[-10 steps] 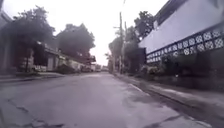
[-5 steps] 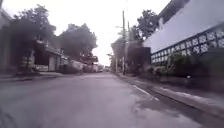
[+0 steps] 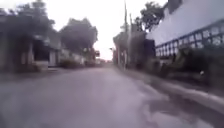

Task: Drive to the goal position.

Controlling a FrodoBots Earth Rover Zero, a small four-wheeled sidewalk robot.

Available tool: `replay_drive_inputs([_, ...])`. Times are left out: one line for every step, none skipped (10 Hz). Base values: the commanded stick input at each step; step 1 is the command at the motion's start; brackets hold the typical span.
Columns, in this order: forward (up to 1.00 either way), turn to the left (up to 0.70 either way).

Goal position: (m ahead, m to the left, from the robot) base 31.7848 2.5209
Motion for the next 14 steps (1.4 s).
replay_drive_inputs([0.70, 0.00])
replay_drive_inputs([0.70, 0.00])
replay_drive_inputs([0.70, 0.00])
replay_drive_inputs([0.70, 0.00])
replay_drive_inputs([0.70, 0.00])
replay_drive_inputs([0.70, 0.00])
replay_drive_inputs([0.70, 0.00])
replay_drive_inputs([0.70, 0.00])
replay_drive_inputs([0.70, 0.00])
replay_drive_inputs([0.70, 0.00])
replay_drive_inputs([0.70, 0.00])
replay_drive_inputs([0.70, 0.00])
replay_drive_inputs([0.70, 0.00])
replay_drive_inputs([0.70, 0.00])
